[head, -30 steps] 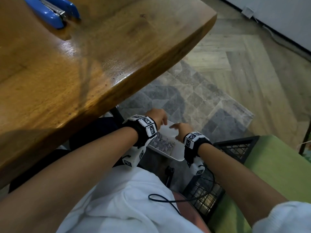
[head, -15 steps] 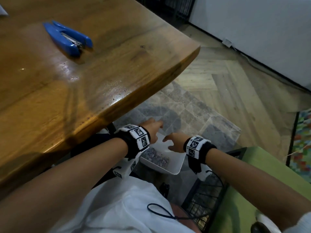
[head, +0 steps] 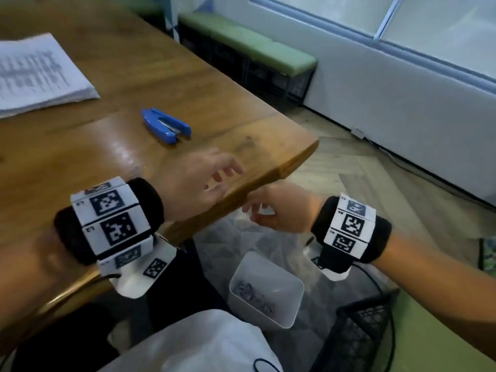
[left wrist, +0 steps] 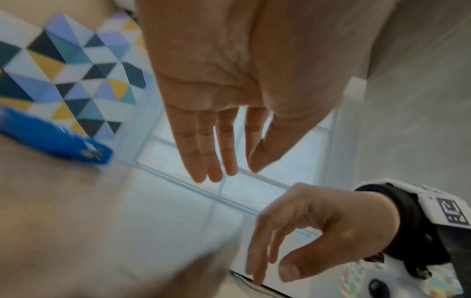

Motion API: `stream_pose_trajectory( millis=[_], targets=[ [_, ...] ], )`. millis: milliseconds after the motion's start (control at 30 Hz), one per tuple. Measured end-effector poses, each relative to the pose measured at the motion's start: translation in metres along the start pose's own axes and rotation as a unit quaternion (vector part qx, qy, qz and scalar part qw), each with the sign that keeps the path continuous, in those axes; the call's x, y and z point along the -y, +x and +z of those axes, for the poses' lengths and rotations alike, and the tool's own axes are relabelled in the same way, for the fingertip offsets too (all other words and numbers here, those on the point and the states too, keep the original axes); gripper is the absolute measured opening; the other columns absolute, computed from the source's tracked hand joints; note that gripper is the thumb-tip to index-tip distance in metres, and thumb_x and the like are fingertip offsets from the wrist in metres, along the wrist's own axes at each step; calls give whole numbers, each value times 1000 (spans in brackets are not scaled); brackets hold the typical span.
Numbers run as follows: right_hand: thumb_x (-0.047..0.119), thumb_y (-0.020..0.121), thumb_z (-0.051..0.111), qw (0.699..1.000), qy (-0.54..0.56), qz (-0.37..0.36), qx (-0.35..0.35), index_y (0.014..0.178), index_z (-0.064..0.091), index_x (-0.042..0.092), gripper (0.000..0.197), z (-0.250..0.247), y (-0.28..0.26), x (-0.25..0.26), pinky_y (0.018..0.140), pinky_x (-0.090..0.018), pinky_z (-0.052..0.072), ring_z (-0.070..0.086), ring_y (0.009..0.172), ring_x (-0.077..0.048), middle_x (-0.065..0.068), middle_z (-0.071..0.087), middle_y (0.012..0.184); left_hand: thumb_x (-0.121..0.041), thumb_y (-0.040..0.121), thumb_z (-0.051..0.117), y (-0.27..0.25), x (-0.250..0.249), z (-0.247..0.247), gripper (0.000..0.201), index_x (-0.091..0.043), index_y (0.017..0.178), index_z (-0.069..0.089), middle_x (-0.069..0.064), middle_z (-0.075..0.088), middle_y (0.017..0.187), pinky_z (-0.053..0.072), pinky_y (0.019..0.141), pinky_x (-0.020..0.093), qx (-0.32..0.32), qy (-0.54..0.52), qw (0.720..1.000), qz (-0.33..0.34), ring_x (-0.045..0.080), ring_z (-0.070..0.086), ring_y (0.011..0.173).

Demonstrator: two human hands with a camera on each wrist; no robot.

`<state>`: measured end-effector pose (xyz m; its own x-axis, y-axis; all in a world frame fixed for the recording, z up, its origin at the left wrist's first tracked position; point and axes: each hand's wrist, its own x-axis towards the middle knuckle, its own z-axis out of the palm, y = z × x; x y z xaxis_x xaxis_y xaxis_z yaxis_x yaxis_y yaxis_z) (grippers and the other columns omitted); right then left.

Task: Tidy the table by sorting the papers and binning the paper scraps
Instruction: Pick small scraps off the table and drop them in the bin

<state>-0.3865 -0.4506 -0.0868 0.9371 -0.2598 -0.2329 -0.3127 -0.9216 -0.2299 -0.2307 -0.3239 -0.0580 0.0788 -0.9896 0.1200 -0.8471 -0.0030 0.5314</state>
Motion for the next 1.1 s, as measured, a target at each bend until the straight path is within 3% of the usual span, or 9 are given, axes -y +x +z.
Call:
stream_pose_trajectory(
  millis=[100,300,367,433,500,600,733,900,1100],
  targets=[
    [25,89,55,999,4,-38,-26,110,64,27,22,-28,14,25,78,-22,47,58,81,-6,14,66,94,-10,86,60,-30,22,-37,27,-22,110,62,-6,59,104,51,73,21,-41,29,998,-34,8,58,90],
    [31,91,50,994,-44,-90,-43,111,63,31,23,-53,64,76,84,-25,47,57,96,-9,14,64,106,-20,88,58,-106,84,-101,21,-23,107,65,-7,58,102,42,68,7,-66,103,976,-180,8,58,90],
    [34,92,49,991,-63,-118,-27,113,62,32,25,-53,82,94,82,-21,42,57,101,-8,15,62,111,-17,87,59,-137,105,-115,25,-24,110,64,-5,59,104,41,70,10,-59,138,959,-242,7,56,90],
    [35,94,47,985,-93,-143,7,119,59,31,28,-52,100,114,83,-18,35,54,110,-8,13,59,120,-19,89,58,-168,123,-126,29,-22,117,62,0,59,114,45,82,19,-41,169,933,-315,10,55,96],
    [32,95,45,982,-104,-155,41,125,56,28,32,-49,113,129,93,-23,38,52,117,-13,9,54,129,-24,91,55,-187,133,-132,35,-23,125,56,0,54,124,43,96,27,0,188,906,-379,14,53,110],
    [21,94,46,977,-117,-162,71,125,57,27,34,-45,134,151,101,-32,42,51,120,-18,4,54,130,-25,92,53,-206,142,-136,35,-25,127,53,0,50,126,43,96,27,37,184,879,-439,15,51,114],
    [15,94,45,976,-123,-170,66,122,61,23,33,-39,159,178,98,-31,45,55,114,-19,1,57,126,-27,89,59,-209,155,-138,33,-24,121,54,1,52,120,47,88,28,39,173,869,-463,16,55,105],
    [7,93,44,974,-135,-156,92,128,51,10,36,-31,188,214,102,-31,43,51,119,-21,-5,53,129,-27,85,65,-195,158,-136,31,-21,113,57,-1,60,115,48,91,31,34,122,882,-455,18,56,107],
    [7,93,43,966,-147,-199,79,130,53,13,40,-27,202,240,102,-27,39,47,126,-19,-3,49,135,-13,86,63,-171,153,-127,17,-16,103,64,-10,56,89,40,77,20,-18,92,912,-399,11,55,90]
  ],
)
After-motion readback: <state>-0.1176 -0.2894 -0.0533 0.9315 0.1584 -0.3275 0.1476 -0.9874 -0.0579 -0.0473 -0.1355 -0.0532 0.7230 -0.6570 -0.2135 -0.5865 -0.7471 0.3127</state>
